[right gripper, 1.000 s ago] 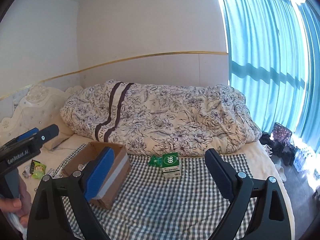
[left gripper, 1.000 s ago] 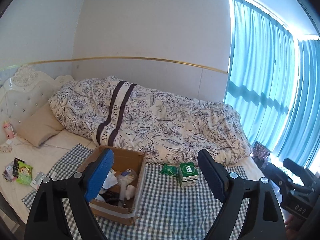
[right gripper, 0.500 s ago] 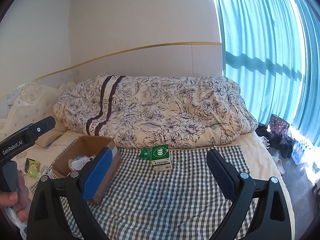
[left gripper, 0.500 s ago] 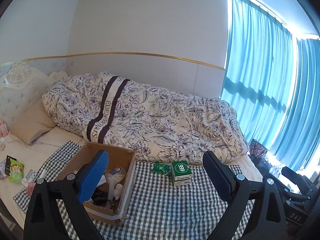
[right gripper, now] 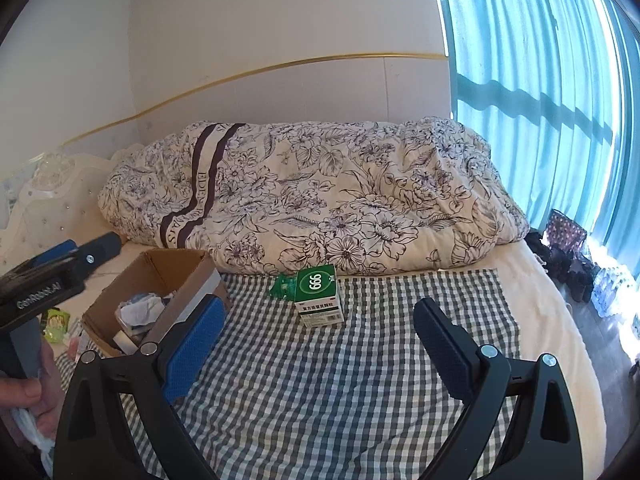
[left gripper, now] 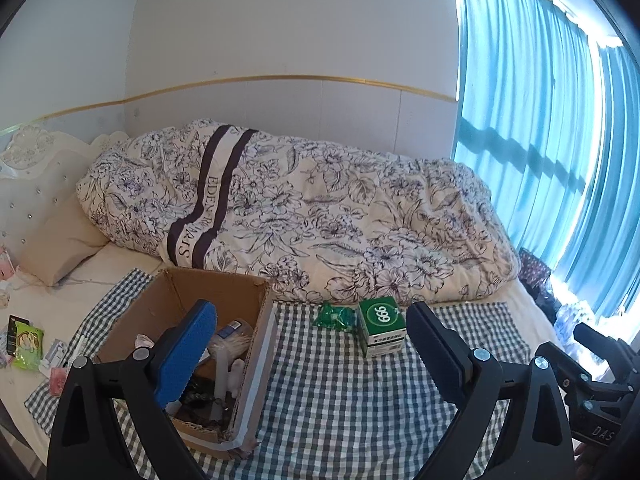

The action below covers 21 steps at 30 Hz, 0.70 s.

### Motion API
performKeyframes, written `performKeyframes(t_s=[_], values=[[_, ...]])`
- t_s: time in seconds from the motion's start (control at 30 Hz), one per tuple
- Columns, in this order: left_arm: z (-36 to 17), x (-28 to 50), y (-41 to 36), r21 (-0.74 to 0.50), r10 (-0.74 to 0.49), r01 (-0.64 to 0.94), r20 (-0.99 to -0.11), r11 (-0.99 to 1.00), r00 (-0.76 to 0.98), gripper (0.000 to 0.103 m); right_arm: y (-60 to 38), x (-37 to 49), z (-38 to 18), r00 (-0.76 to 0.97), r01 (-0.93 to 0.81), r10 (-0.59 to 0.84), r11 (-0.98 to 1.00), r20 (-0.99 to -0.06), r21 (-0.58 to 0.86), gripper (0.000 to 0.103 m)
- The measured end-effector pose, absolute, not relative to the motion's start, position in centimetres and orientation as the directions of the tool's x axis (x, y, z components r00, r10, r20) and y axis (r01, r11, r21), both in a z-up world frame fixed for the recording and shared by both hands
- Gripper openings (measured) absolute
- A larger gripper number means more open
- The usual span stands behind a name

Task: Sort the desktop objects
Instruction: 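Grasp the green medicine box with the right gripper while the left approaches the foil packet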

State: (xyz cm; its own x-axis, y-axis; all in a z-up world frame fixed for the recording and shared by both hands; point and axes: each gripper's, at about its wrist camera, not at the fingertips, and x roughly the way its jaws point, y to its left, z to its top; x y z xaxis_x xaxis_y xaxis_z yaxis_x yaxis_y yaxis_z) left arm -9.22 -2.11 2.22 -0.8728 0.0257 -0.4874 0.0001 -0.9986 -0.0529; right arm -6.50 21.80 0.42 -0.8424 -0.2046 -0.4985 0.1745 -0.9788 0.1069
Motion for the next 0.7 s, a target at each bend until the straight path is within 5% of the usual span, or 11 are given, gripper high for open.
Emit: performKeyframes(t_s=[0.7], values=[[-5.8, -18.7, 1.3, 0.038, 0.066, -0.108, -0.579, -0.993, -0.812, 0.098, 20.4, -16.1, -7.9, -0.755, 0.196, -0.219, -0.975, -0.618, 0.105, 0.096]])
